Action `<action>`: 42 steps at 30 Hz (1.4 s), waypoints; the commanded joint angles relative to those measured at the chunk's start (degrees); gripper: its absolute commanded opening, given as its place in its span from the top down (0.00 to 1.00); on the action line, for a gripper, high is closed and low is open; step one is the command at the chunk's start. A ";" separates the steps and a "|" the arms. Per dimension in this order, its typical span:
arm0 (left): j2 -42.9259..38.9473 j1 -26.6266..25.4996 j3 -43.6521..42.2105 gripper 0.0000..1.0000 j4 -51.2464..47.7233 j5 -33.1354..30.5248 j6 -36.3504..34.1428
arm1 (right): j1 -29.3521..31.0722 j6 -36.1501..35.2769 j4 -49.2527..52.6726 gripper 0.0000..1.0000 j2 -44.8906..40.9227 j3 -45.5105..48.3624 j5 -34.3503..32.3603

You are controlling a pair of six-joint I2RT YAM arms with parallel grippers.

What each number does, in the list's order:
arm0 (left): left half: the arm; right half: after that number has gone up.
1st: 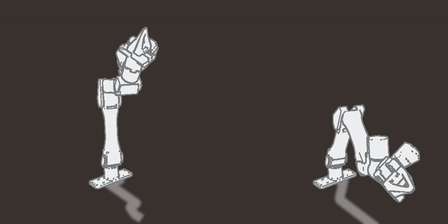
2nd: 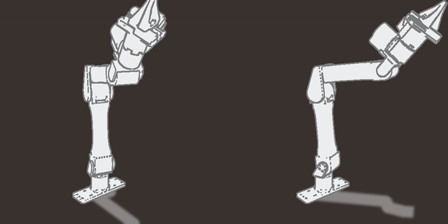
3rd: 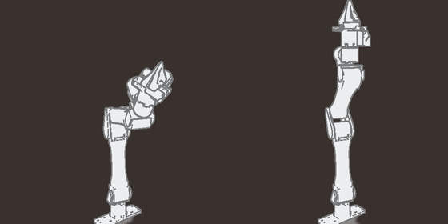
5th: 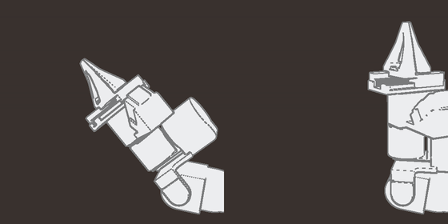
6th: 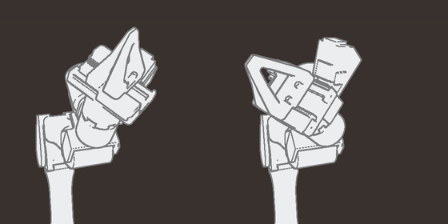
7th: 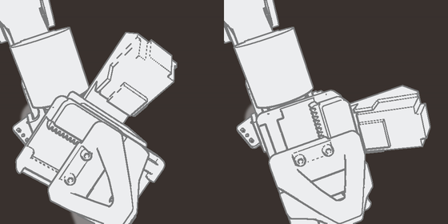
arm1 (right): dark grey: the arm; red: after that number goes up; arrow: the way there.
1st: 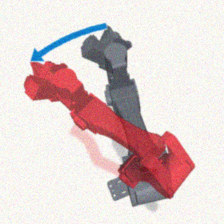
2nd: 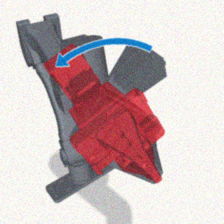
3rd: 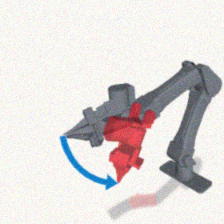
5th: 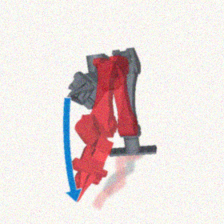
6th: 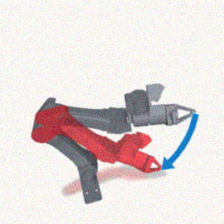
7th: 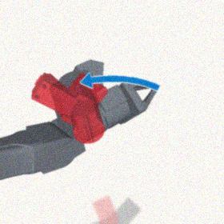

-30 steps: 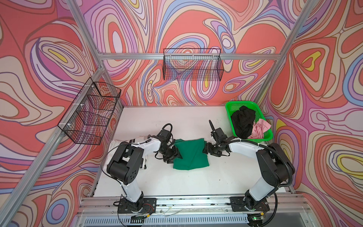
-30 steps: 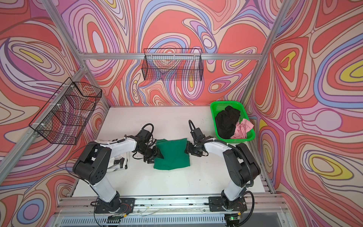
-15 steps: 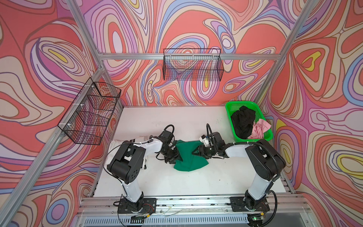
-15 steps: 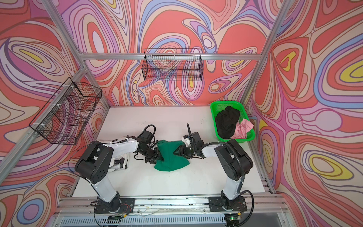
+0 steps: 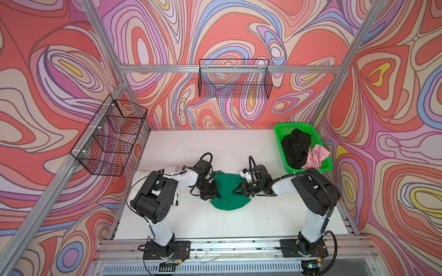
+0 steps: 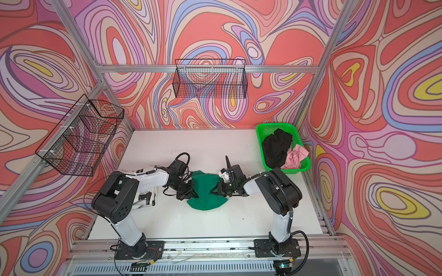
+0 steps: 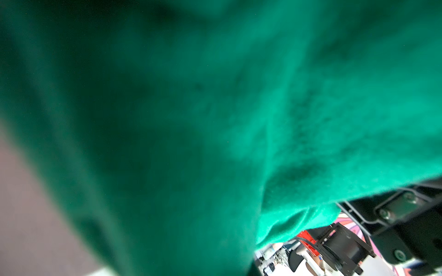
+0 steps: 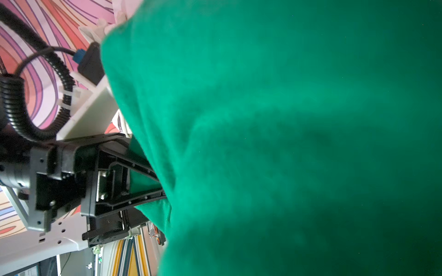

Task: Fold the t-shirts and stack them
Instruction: 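Lift the folded green shirt off the table with both grippers, then carry the green shirt with both grippers over the folded white shirt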

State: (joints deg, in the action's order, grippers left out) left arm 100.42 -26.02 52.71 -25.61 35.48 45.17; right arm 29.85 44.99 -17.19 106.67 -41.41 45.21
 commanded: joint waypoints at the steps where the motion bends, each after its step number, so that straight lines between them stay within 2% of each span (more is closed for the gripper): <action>1: -2.11 -0.36 -0.16 1.00 -2.82 -11.29 -0.84 | 1.64 1.87 1.42 1.00 1.28 -0.05 -2.42; 4: -5.20 0.08 1.13 1.00 -4.13 -13.93 -1.77 | 1.71 3.24 0.32 1.00 0.71 -2.80 -1.98; 10: -9.84 5.38 3.87 1.00 -6.76 -13.51 -4.12 | 3.03 2.31 4.74 1.00 -0.57 -12.05 -1.80; 16: -16.18 9.19 7.93 1.00 -13.17 -17.16 -8.53 | 7.01 2.63 6.82 1.00 0.84 -22.66 -1.64; 27: -32.28 27.51 10.42 1.00 -21.93 -25.06 -15.94 | 16.20 5.00 8.28 1.00 13.09 -45.99 -0.24; 32: -37.58 33.35 8.41 1.00 -22.42 -31.73 -16.81 | 20.54 7.36 7.49 1.00 20.65 -55.77 0.60; 36: -39.50 34.25 7.40 1.00 -23.29 -39.41 -17.78 | 22.74 9.62 4.29 1.00 24.30 -59.61 0.40; 38: -40.37 34.37 7.15 1.00 -23.49 -45.37 -18.44 | 23.58 11.76 1.05 1.00 26.10 -61.07 0.35; 42: -42.46 34.37 2.57 1.00 -19.83 -53.65 -20.23 | 25.28 13.86 -1.04 1.00 30.57 -66.26 0.40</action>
State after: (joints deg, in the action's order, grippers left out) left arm 59.79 7.81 57.78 -48.40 -7.44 27.16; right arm 53.80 55.90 -14.70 134.58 -104.22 43.94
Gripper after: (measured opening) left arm 0.096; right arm 0.100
